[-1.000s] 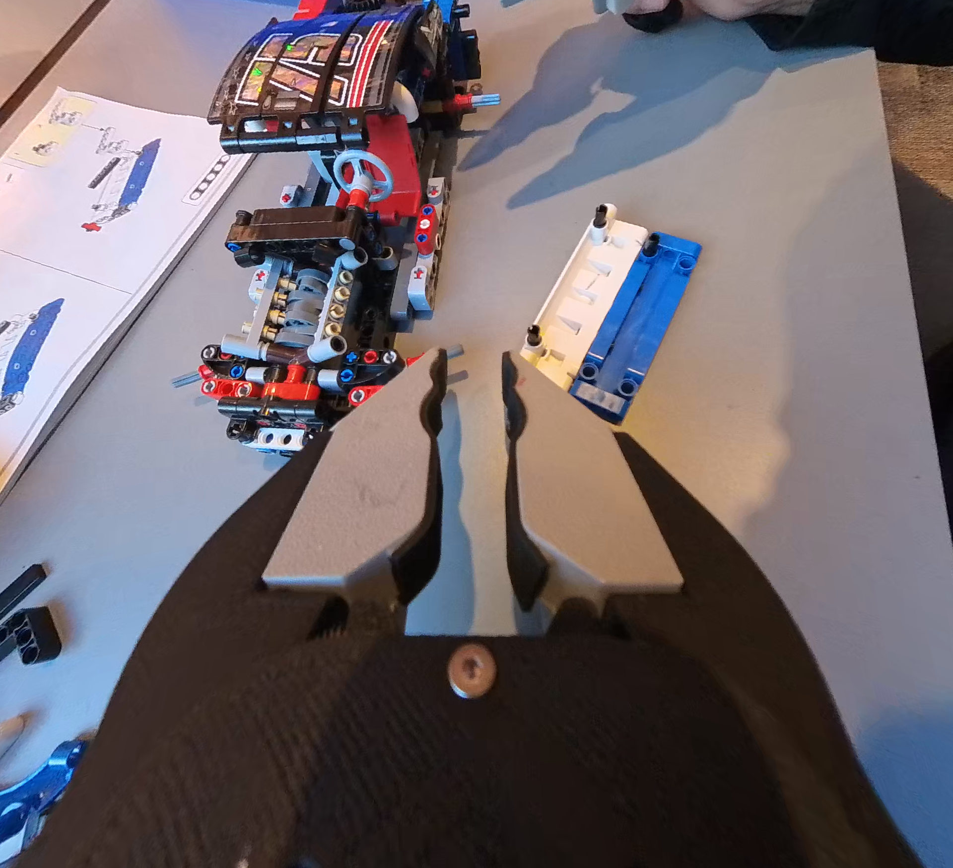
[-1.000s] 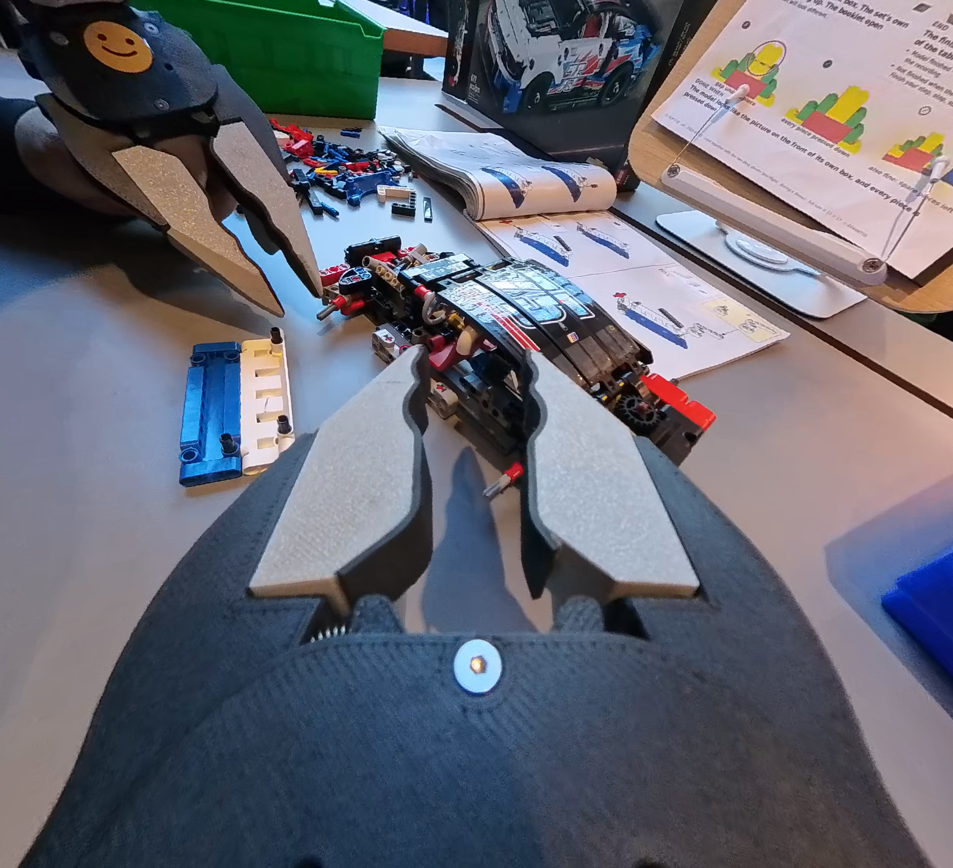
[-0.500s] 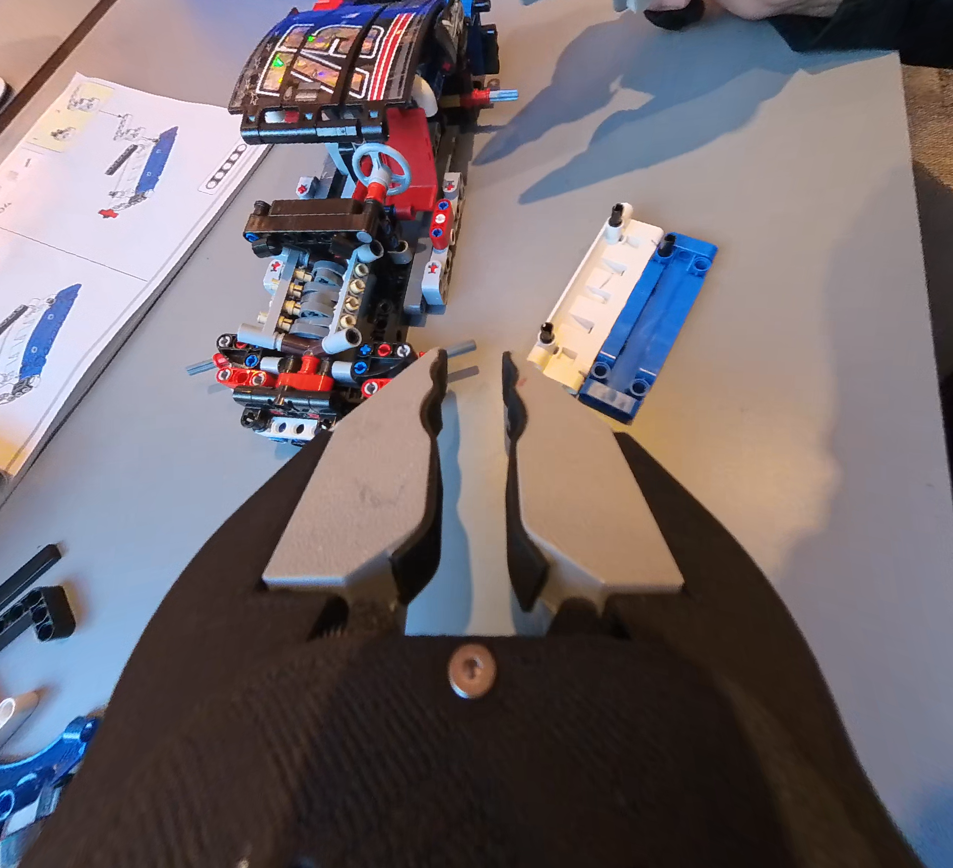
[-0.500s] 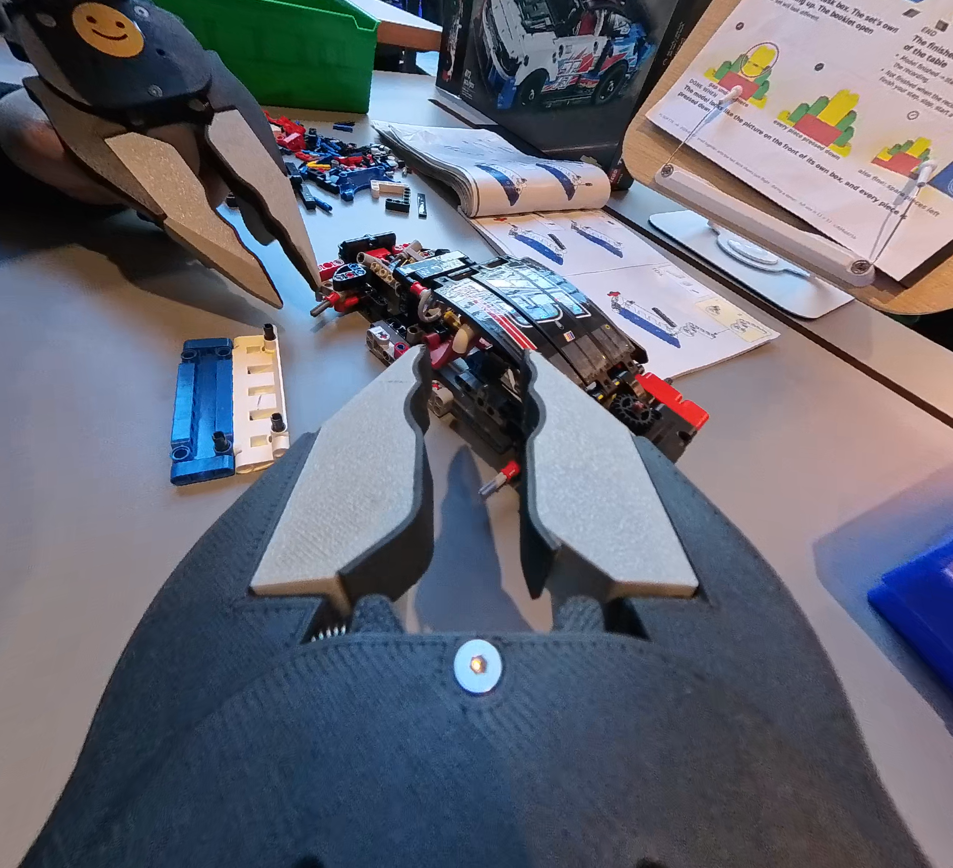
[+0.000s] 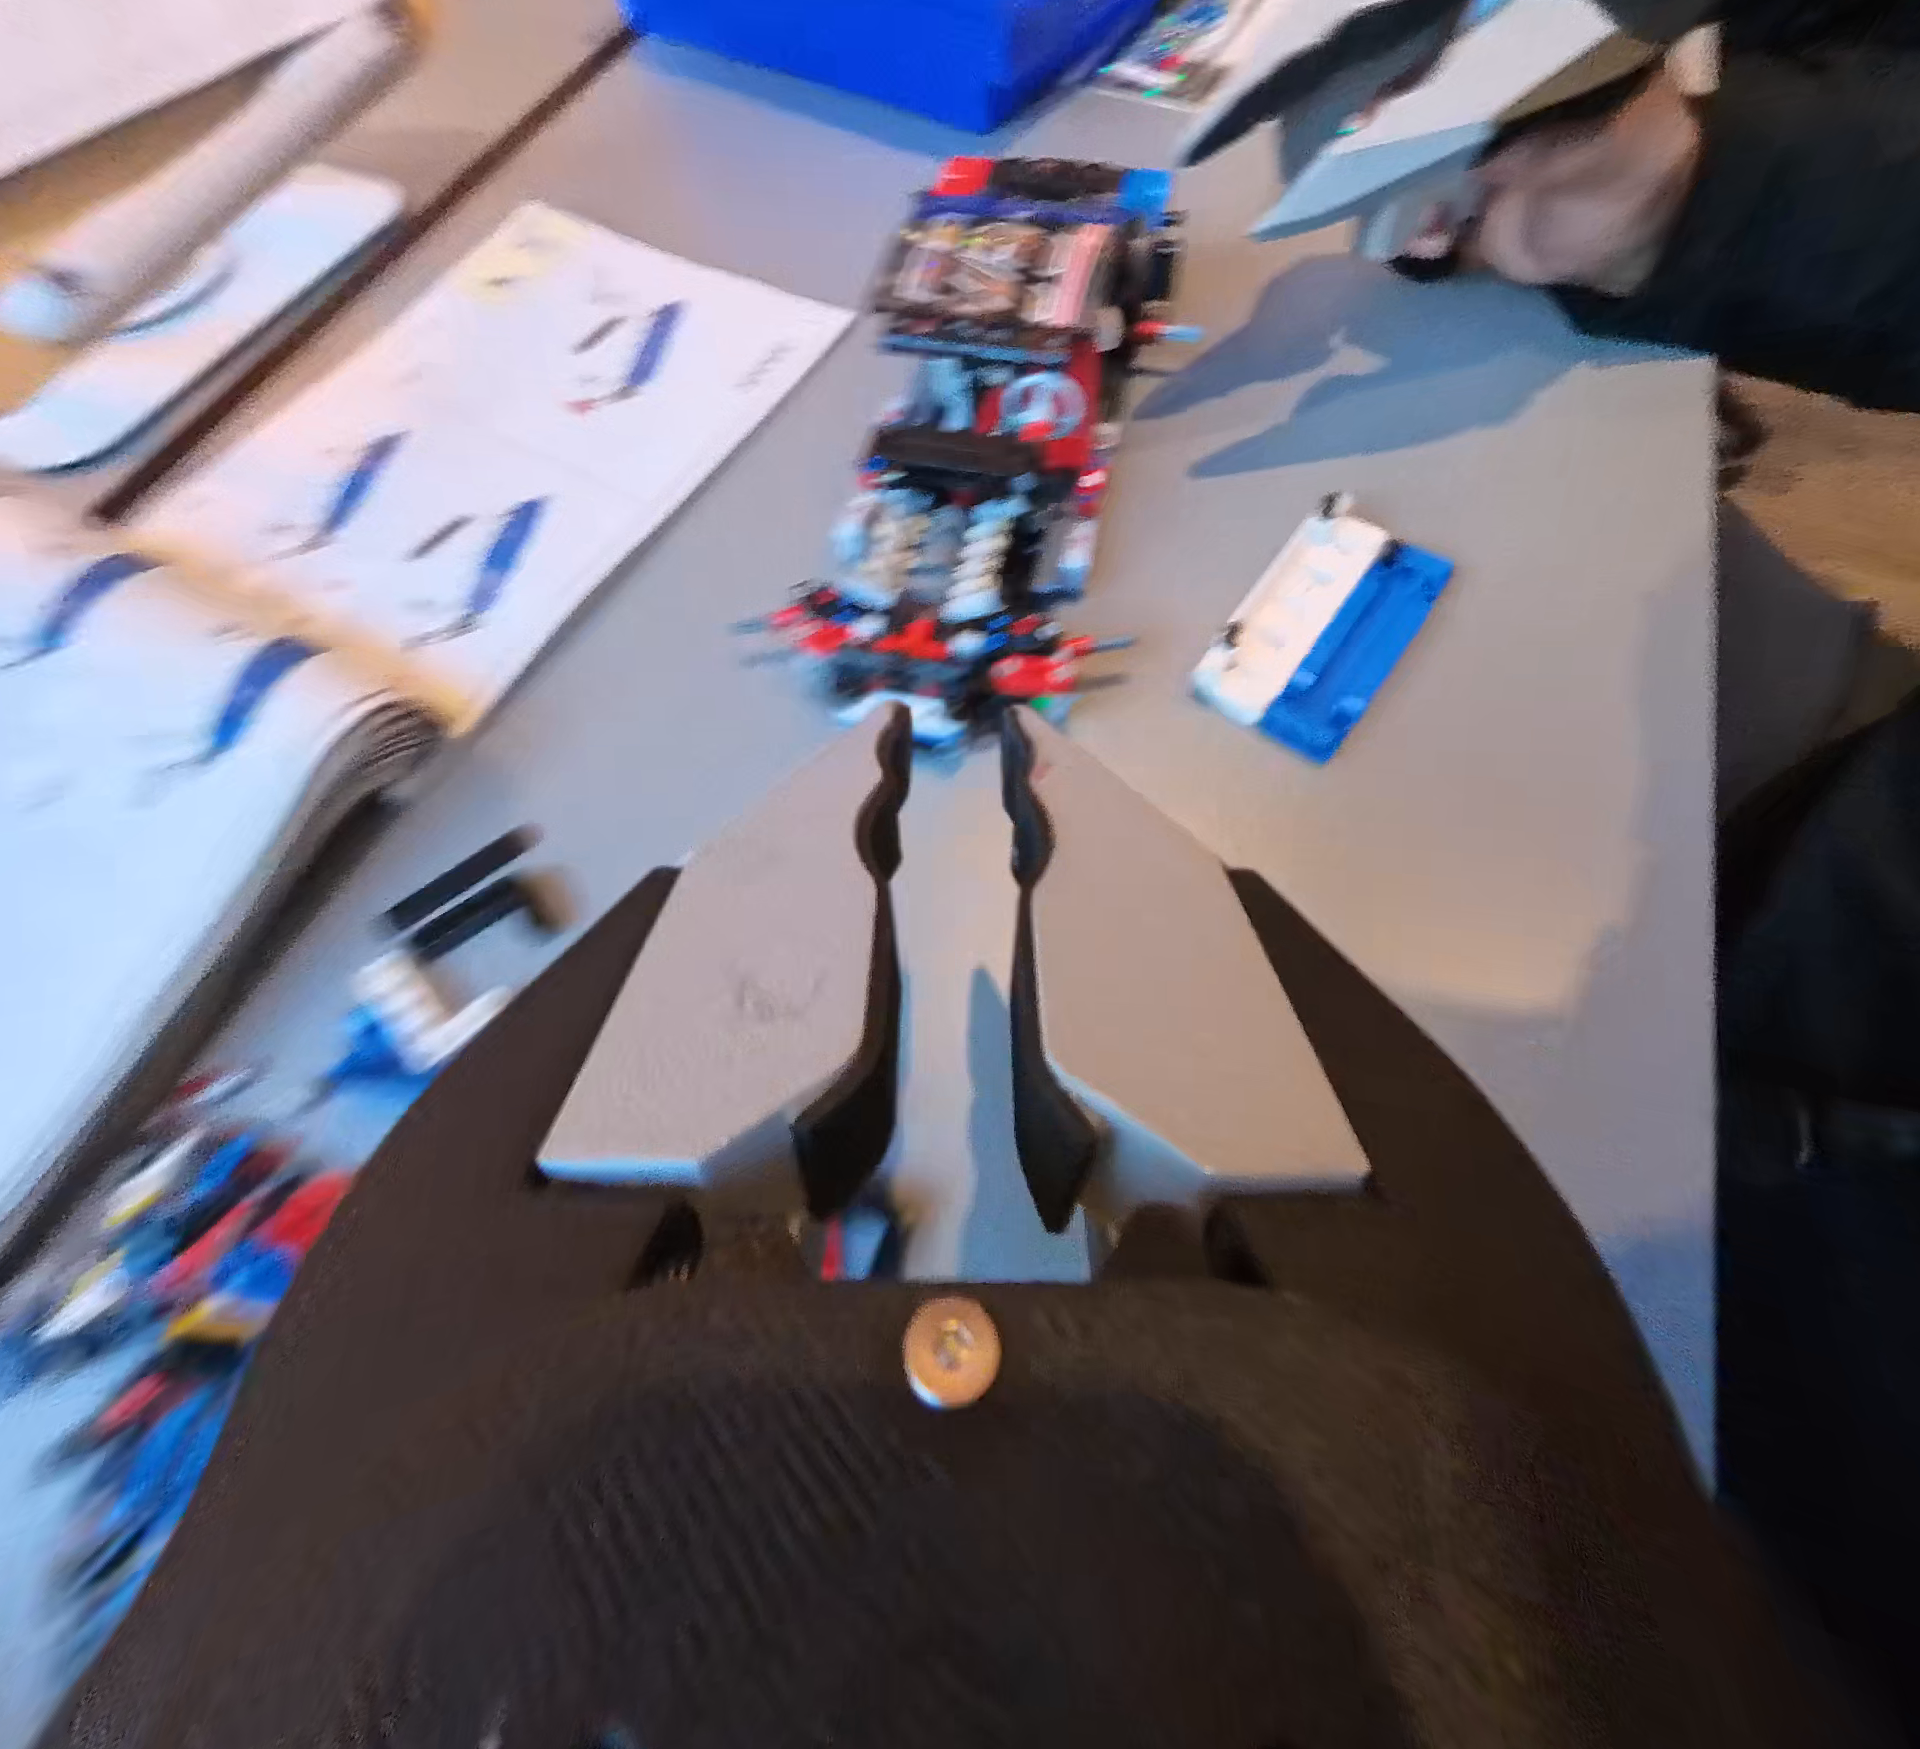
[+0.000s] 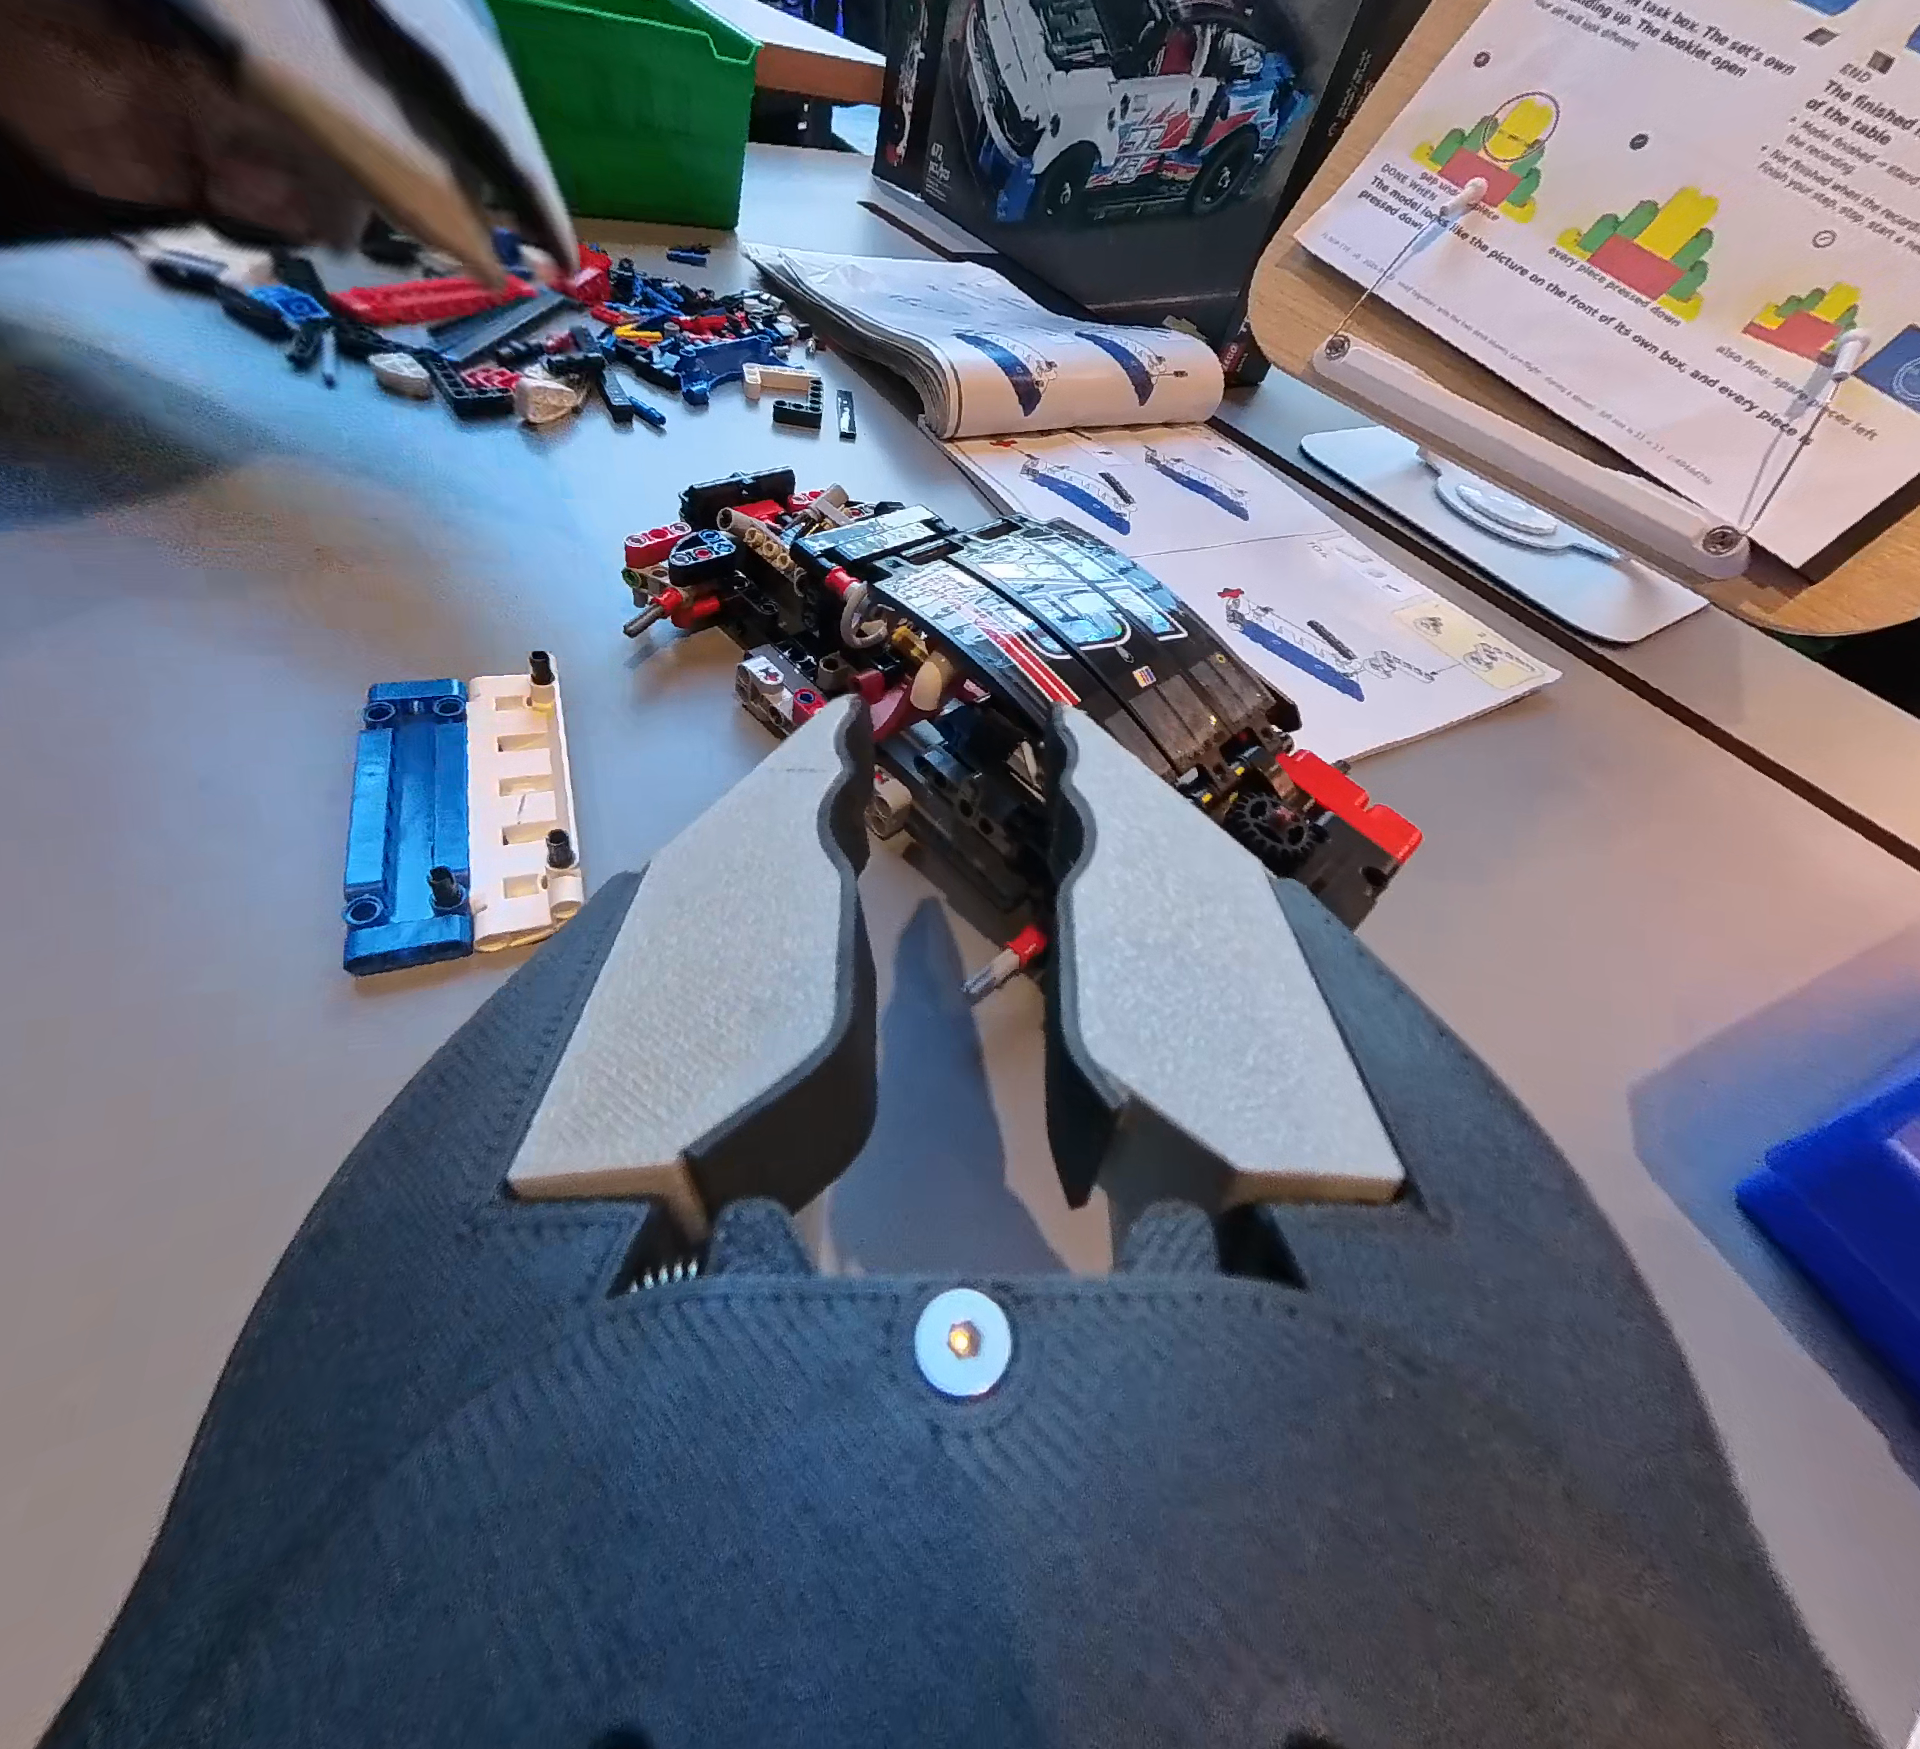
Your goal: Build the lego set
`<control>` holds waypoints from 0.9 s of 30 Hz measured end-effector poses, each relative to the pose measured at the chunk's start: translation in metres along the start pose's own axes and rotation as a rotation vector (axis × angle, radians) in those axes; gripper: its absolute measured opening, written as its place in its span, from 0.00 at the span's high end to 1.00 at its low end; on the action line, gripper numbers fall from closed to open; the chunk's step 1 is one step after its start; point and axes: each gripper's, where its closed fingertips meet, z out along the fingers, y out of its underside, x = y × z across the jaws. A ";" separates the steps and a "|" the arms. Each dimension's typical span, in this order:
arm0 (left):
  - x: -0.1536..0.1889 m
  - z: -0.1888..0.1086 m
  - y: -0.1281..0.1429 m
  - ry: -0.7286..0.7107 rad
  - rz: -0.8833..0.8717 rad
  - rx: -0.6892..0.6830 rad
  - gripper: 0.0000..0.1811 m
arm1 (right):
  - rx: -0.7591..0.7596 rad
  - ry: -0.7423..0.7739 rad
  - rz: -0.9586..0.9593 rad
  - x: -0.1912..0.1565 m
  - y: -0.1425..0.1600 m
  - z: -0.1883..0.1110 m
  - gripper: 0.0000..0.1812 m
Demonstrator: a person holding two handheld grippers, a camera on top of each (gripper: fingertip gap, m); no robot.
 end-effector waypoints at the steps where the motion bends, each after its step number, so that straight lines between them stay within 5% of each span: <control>1: -0.018 -0.018 0.003 -0.023 0.000 -0.040 0.94 | 0.000 -0.005 0.001 -0.001 0.000 0.000 0.84; 5: -0.111 -0.070 0.058 -0.210 -0.002 -0.348 0.98 | -0.016 -0.019 -0.003 -0.003 0.002 0.003 0.85; 8: -0.140 -0.085 0.096 -0.219 -0.094 -0.535 0.97 | -0.010 -0.019 -0.011 -0.004 0.001 0.002 0.85; 20: -0.133 -0.095 0.133 -0.214 -0.179 -0.631 0.97 | -0.001 -0.021 0.008 -0.003 0.000 0.001 0.87; 27: -0.097 -0.060 0.116 -0.069 -0.139 -0.599 0.98 | -0.002 -0.021 0.002 -0.004 0.000 0.002 0.87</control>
